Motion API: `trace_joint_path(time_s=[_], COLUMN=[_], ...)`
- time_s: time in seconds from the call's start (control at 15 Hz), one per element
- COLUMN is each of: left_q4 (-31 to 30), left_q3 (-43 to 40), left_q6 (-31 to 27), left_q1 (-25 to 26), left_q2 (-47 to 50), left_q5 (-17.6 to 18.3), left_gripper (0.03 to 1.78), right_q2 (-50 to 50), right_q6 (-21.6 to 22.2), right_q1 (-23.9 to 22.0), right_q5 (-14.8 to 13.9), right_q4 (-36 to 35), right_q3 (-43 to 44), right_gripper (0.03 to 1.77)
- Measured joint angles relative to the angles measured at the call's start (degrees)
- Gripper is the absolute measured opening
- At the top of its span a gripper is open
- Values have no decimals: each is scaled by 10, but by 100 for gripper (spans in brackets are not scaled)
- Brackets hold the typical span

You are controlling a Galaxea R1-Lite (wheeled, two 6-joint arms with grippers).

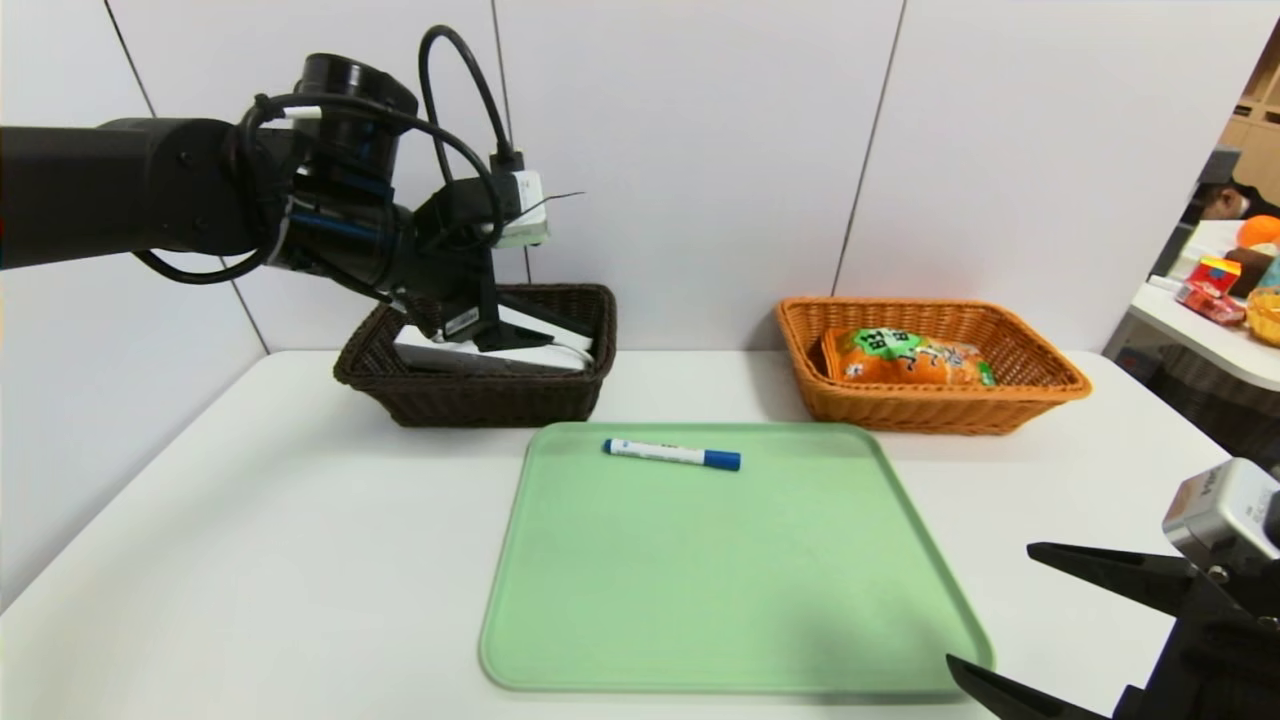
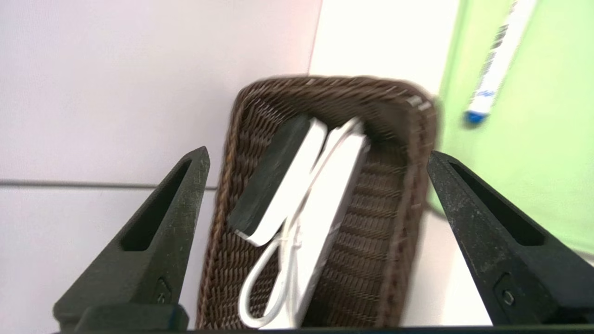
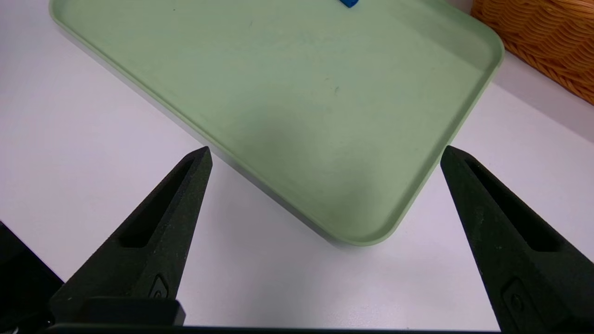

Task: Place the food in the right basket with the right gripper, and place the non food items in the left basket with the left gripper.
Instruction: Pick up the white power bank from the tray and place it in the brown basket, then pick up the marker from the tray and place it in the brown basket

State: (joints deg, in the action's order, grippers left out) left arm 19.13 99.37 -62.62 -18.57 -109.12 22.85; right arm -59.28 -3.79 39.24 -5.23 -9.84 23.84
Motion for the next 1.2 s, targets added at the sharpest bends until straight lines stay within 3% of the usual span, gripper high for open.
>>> trace_joint_path(time_s=[0.6,1.2], left_q4=[-12,-136], left_q3=[-111,-125], left_q6=[12,47], left_q1=[-98,-117], left_q2=[56,-9], left_q5=[-4,-21], left_gripper=[168,169], right_q2=[16,21], right_q6=[2,0], right_q1=[-1,-1], right_q5=[0,0], right_q4=[0,0], right_q3=[-2,-1], right_gripper=[170,170])
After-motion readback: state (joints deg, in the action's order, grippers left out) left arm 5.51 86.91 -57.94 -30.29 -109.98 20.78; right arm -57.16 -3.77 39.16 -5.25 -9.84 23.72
